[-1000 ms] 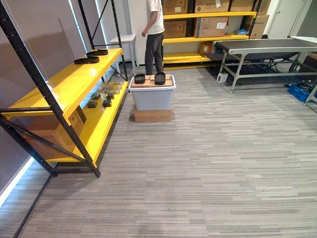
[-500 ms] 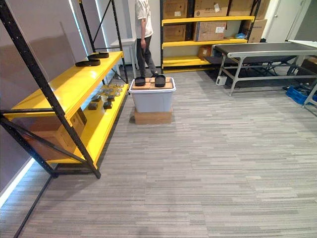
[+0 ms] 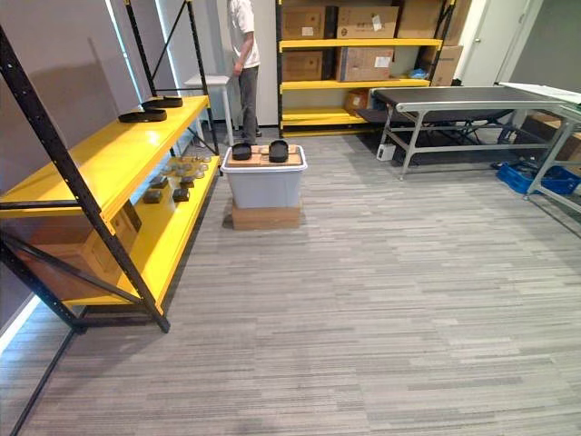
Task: Walk over and take plastic housings, then place them on the shelf
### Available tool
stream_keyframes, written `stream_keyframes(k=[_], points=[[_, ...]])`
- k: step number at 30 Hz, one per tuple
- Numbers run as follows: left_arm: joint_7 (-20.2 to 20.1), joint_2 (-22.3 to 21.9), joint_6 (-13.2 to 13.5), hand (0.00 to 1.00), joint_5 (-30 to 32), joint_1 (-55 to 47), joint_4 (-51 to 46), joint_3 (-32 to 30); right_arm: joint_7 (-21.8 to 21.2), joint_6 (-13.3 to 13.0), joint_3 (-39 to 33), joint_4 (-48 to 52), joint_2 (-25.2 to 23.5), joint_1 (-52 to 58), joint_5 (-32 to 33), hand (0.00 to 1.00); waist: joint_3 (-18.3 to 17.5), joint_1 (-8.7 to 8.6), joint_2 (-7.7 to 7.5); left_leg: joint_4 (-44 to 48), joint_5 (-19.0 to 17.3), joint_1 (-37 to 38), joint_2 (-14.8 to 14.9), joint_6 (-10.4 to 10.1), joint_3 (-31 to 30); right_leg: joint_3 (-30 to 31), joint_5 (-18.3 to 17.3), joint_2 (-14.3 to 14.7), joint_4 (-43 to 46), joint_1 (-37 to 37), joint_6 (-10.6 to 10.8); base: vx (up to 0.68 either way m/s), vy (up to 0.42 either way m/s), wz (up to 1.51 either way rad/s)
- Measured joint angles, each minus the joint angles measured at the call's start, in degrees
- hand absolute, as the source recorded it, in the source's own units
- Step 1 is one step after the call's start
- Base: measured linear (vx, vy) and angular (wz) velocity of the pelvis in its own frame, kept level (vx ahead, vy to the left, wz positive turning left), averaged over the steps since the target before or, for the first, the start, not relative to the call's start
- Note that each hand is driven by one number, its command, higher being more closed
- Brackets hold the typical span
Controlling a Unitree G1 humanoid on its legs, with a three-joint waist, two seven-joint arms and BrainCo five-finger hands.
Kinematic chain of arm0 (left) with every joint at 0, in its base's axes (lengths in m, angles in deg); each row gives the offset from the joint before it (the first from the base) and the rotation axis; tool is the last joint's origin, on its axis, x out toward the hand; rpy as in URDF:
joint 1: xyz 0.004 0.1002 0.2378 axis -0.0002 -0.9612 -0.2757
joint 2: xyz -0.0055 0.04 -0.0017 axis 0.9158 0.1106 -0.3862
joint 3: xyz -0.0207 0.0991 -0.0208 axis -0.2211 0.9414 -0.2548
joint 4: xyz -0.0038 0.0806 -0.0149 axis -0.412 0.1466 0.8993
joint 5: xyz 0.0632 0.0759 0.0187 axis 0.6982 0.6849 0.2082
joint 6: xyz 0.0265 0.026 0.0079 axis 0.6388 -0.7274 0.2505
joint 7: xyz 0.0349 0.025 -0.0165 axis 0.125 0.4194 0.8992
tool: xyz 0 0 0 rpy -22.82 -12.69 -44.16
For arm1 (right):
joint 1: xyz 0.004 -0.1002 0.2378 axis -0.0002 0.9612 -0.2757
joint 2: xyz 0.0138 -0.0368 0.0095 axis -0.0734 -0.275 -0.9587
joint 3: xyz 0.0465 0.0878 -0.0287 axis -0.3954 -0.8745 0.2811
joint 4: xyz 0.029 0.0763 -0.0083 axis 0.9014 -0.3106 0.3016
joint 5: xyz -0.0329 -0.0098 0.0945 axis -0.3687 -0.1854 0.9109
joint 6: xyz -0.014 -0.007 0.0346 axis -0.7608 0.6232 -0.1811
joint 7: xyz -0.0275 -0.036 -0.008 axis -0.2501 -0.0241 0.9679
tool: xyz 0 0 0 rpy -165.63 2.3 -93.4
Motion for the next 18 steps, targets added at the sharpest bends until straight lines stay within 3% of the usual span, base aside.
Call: stream_keyframes(k=[3,4,6,8,10,12,13,14,15,16,17,18], points=[[0.0,0.1,0.0,0.0,0.0,1.1,0.0,2.3,0.1,0.0,0.5,0.4,-0.7,-0.1,0.0,0.0,2.8,-0.01,-0.33,3.1,-2.3,-0.8,0.0,0.6,0.6,-0.4,-6.3,-2.0,13.9,-5.3,2.1,-0.02,0.02,0.06],[0.2,0.2,0.0,0.0,0.0,1.0,0.0,3.8,0.3,0.0,1.2,0.4,-1.7,0.0,0.0,0.0,3.8,0.01,-0.49,2.5,-3.3,0.4,-0.3,1.4,0.9,-1.8,-8.3,-3.8,25.9,-10.9,2.0,0.0,0.072,-0.02],[0.7,0.4,-0.2,0.0,0.1,0.4,0.0,5.3,0.7,0.0,3.2,0.3,-3.3,0.4,0.0,0.0,4.6,-0.16,-0.09,1.3,-3.6,1.7,-0.3,2.0,0.4,-2.3,-10.1,-4.2,33.1,-16.4,2.6,0.07,0.068,-0.08],[1.3,0.7,-0.3,0.0,0.1,1.1,0.0,5.7,0.8,0.0,3.9,0.2,-5.1,0.6,0.0,0.0,5.2,-0.44,0.14,1.3,-3.9,2.1,0.5,2.1,-0.7,-2.4,-10.2,-3.1,29.5,-19.3,2.6,0.16,-0.032,0.0],[1.5,1.0,-0.3,0.0,0.1,2.8,0.1,5.6,0.8,0.0,4.6,0.2,-6.4,1.4,0.0,0.0,6.0,-1.37,0.15,1.3,-5.4,2.3,1.8,0.7,-2.8,-2.7,-8.3,-1.4,19.9,-20.7,0.9,0.22,-0.114,0.29],[1.7,1.0,-0.2,0.0,0.1,5.9,0.2,4.5,0.9,0.0,3.9,-0.4,-7.4,3.7,0.0,0.0,6.6,-3.03,-0.46,0.6,-7.9,3.5,2.9,-1.7,-7.3,-1.3,-0.9,-1.0,7.5,-21.8,0.8,0.38,-0.217,0.7],[1.7,1.0,-0.1,0.0,0.2,6.4,0.2,4.3,0.8,0.0,2.9,-0.7,-7.6,4.5,0.0,0.0,6.6,-3.26,-0.72,0.4,-8.3,3.9,3.2,-1.9,-8.4,-0.4,0.5,-1.1,6.7,-21.5,0.8,0.47,-0.302,0.75],[1.7,0.6,0.0,0.0,0.2,6.7,0.1,3.1,0.9,0.0,0.1,-1.7,-7.8,5.9,-0.1,0.0,6.4,-3.9,-0.78,-0.1,-8.9,5.4,4.8,-2.0,-9.8,0.0,4.4,0.0,8.4,-21.2,-0.8,0.51,-0.362,0.65],[1.5,-0.2,0.2,0.0,0.7,6.7,0.0,1.4,0.9,-0.1,-2.8,-2.1,-8.1,6.9,-0.3,0.0,6.0,-4.28,0.9,0.6,-8.7,6.3,7.3,-2.4,-9.8,-0.8,4.3,2.2,12.0,-21.6,-1.7,0.54,-0.356,0.53],[1.5,-0.6,0.4,0.0,1.3,6.6,-0.4,0.1,0.9,-0.1,-4.0,-2.1,-8.5,7.1,-0.4,0.0,5.9,-4.07,1.07,2.7,-9.0,6.0,8.2,-2.9,-9.5,-1.3,2.7,2.9,13.2,-21.5,-4.2,0.68,-0.398,0.25],[1.4,-1.6,0.5,0.0,1.4,5.9,-1.8,-2.5,1.0,-0.1,-5.1,-1.4,-9.8,7.6,-0.5,0.0,5.7,-3.54,0.63,12.3,-9.1,2.8,9.3,-3.3,-8.6,-1.6,0.7,3.6,14.1,-20.2,-5.6,0.69,-0.338,0.16],[1.4,-3.3,0.4,0.0,1.4,5.2,-3.0,-5.3,0.9,-0.1,-5.0,-0.5,-10.6,8.1,-0.5,0.0,6.0,-3.44,0.84,29.2,-7.9,-3.5,10.9,-4.4,-8.4,-2.2,-1.0,4.3,13.7,-17.0,-7.3,0.58,-0.285,0.19]])
